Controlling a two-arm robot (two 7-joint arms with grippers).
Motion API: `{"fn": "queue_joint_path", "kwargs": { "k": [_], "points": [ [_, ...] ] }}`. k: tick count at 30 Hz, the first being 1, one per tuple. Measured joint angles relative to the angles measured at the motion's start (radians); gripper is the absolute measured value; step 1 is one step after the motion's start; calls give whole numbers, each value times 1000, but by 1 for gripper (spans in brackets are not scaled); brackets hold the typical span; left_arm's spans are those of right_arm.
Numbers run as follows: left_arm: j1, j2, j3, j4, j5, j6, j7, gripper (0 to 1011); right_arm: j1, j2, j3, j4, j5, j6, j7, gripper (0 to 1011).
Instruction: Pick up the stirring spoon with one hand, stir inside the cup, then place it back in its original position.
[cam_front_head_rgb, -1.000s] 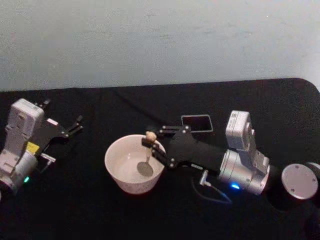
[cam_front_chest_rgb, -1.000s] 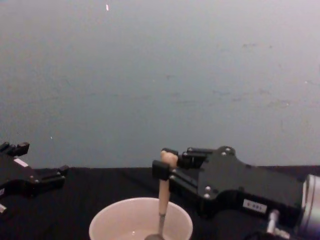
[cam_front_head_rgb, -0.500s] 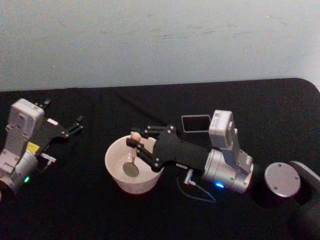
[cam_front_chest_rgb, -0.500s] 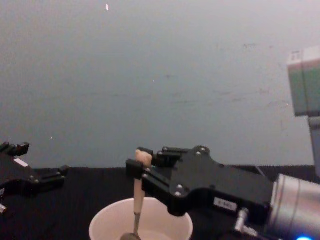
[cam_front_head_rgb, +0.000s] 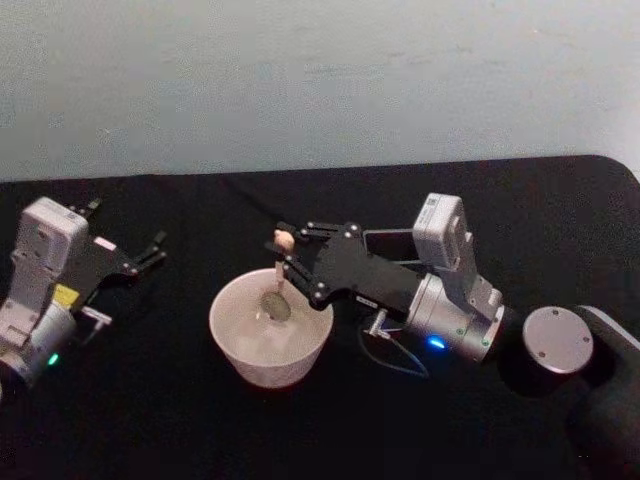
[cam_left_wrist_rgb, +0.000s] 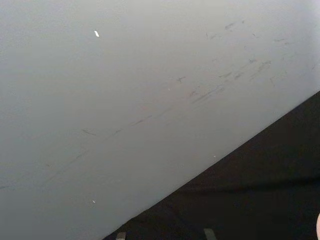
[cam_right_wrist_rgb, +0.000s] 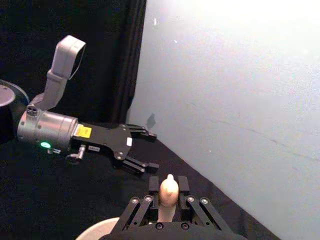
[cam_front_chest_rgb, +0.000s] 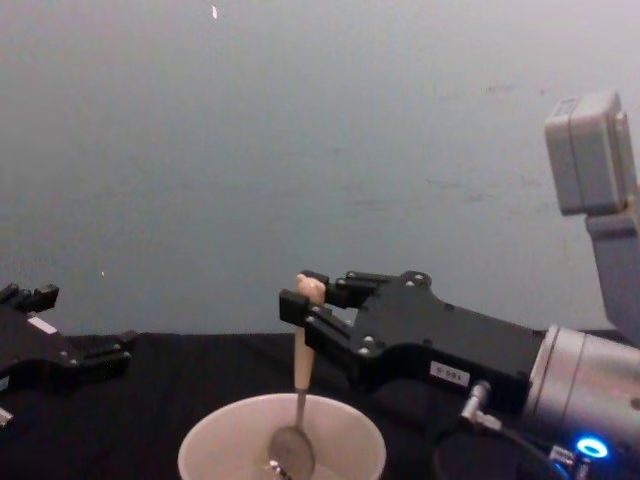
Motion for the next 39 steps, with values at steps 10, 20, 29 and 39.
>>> {"fn": "queue_joint_path", "kwargs": {
  "k": [10,20,29,39],
  "points": [
    [0,0,0,0,0,0,0,1001,-13,17,17,-12,-6,-1,-2,214],
    [0,0,0,0,0,0,0,1001,-63,62,26,-79,5,13,17,214],
    [0,0,0,0,0,0,0,1001,-95,83,2,-134,34,31,60,214],
    [0,0,0,0,0,0,0,1001,-57,36,-27,-94,34,23,58,214]
  ]
}}
